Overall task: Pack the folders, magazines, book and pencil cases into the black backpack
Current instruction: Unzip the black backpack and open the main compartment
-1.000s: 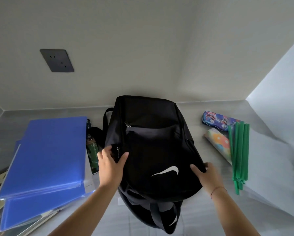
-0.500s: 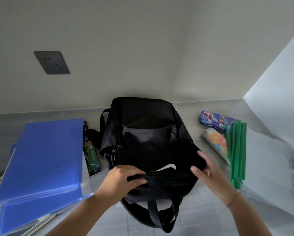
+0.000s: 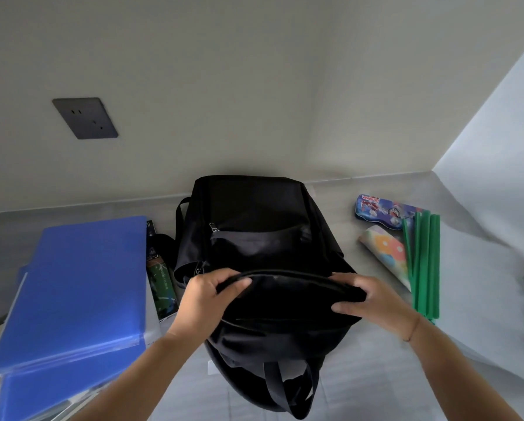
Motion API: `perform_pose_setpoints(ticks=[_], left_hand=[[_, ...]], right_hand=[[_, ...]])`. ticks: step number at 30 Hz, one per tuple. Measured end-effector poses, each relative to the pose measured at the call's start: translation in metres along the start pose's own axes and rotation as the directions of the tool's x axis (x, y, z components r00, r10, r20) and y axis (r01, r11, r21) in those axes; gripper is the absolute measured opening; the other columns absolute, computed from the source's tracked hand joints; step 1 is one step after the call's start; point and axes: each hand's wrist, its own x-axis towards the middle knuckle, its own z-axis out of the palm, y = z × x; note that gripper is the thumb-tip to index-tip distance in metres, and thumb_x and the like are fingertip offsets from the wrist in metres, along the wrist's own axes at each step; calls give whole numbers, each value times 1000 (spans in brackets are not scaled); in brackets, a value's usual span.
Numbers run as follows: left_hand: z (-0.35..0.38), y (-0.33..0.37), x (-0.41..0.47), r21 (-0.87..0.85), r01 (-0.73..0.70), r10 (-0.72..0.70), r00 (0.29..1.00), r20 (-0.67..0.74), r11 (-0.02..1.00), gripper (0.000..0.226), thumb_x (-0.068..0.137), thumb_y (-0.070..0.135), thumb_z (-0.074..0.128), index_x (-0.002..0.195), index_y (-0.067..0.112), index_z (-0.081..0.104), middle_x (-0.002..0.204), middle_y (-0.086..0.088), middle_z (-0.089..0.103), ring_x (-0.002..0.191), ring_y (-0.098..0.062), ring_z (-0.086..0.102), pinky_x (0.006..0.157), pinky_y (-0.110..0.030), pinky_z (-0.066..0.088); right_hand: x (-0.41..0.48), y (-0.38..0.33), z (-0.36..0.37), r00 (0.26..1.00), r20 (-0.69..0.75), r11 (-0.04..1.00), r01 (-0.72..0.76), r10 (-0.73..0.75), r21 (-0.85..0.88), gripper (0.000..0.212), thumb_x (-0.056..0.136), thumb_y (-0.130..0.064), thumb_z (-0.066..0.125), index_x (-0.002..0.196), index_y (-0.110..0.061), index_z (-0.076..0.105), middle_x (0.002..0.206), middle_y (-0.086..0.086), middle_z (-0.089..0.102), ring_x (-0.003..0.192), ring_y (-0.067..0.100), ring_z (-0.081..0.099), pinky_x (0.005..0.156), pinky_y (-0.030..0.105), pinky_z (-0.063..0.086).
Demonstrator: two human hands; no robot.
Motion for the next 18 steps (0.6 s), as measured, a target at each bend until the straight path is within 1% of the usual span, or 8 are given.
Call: perform_pose_setpoints(ticks=[2,4,8,10,12,14,16,18], left_hand=[[-4,3,9,-31,4,-4,1000,-10,1000,5,80,35,69,77,38,71,73,13,72,67,1,67,58,-7,47],[-9,5,19,-20,5,-5,1000,1,1000,8,72,44,71,77,39,70,72,13,71,65,0,67,56,-7,47],[-29,-9,48,63,105,-105,994,-11,992,18,69,33,80,75,44,68,74,15,73,64,0,68,54,-6,46],[-43,-20,76,19,179,-176,980,-92,984,5,74,33,76,74,33,71,71,9,74,64,-6,69,53,-10,49],[-52,-26,101,-81,272,-282,942,-184,959,19,76,40,73,76,21,73,72,3,75,70,-14,71,64,-24,57],[-54,-33,132,-171,360,-393,890,-230,917,22,78,44,70,76,22,73,79,2,75,79,-18,71,71,-33,57],[-47,-44,152,-181,436,-471,840,-270,881,20,82,42,67,78,23,70,87,1,72,83,-22,67,72,-32,53],[-39,-57,159,-182,502,-534,787,-308,845,26,83,41,66,93,17,69,91,-1,68,84,-23,63,73,-32,50]], right_hand=[[12,-1,-5,998,-56,1000,17,-18,-6,24,76,-20,75,96,-31,67,97,-17,67,88,-7,60,82,8,46],[28,-11,-13,978,-194,997,77,-71,26,2,81,-17,71,81,-16,70,70,-12,66,62,-5,57,61,7,44],[79,-44,-37,916,-396,947,186,-70,262,9,84,-13,67,78,-7,69,71,-3,68,65,5,61,65,17,47],[116,-65,-48,898,-435,927,212,-60,309,11,82,-14,69,72,-12,67,63,-11,68,59,1,60,59,13,47],[146,-81,-50,890,-453,925,204,-40,319,14,80,-14,71,69,-15,64,53,-14,64,50,-5,55,52,8,43],[180,-86,-51,896,-445,938,156,-1,311,14,80,-16,73,72,-13,62,57,-9,58,55,1,51,55,13,41],[199,-79,-48,909,-415,965,77,35,250,13,80,-23,72,76,-13,64,63,-5,55,63,7,48,65,22,39],[197,-64,-42,915,-397,978,12,72,207,17,79,-33,72,72,-18,67,56,-11,57,58,6,48,62,22,40]])
